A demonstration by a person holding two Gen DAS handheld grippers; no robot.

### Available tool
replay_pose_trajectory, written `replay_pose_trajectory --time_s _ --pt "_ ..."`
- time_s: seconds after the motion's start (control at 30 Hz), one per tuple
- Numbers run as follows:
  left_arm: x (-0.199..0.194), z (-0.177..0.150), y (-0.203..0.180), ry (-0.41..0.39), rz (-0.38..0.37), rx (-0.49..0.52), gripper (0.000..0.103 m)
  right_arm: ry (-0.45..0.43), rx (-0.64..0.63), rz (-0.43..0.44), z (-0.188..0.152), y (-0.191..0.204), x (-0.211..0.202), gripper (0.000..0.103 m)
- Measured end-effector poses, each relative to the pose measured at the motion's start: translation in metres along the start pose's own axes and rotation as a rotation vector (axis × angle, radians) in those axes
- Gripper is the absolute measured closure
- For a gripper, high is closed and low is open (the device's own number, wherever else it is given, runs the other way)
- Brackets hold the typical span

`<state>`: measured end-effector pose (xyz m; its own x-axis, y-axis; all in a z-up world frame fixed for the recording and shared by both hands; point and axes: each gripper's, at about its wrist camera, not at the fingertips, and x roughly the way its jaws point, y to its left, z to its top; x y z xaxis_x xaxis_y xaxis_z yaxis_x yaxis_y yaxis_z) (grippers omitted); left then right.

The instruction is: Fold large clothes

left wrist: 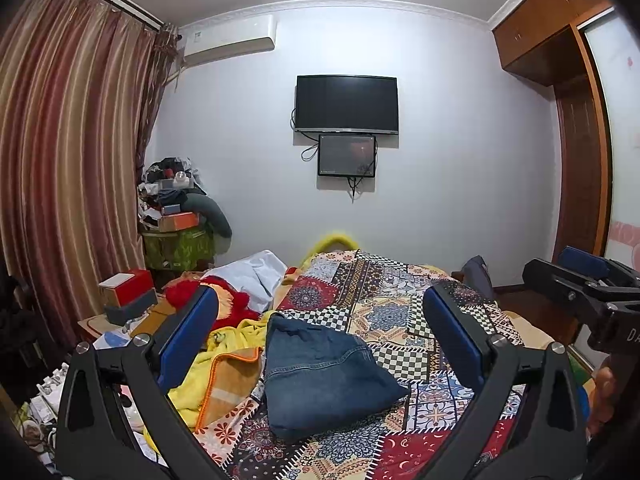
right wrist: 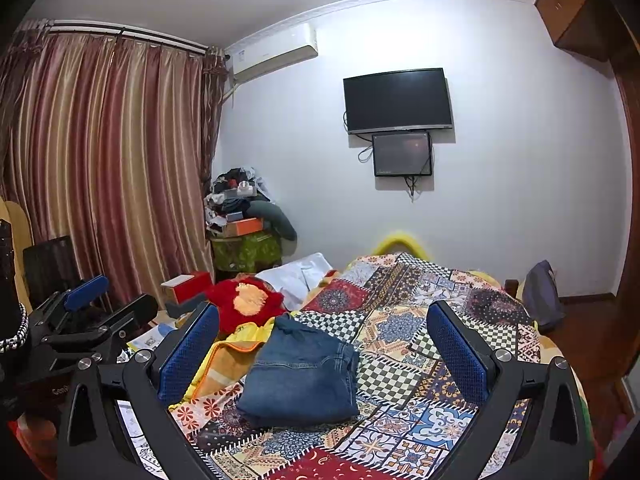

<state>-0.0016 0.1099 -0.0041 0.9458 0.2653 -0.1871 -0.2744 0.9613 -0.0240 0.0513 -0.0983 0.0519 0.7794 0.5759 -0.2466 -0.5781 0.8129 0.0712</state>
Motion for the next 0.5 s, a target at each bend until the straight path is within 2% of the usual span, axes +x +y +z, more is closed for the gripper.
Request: replay_pose_trajectory --time_s 0.5 --pt "0.0 -0.0009 -0.0009 0.005 -0.026 0.008 0.0 0.003 0.0 -0.001 0.0005 0.0 -0.0004 0.0"
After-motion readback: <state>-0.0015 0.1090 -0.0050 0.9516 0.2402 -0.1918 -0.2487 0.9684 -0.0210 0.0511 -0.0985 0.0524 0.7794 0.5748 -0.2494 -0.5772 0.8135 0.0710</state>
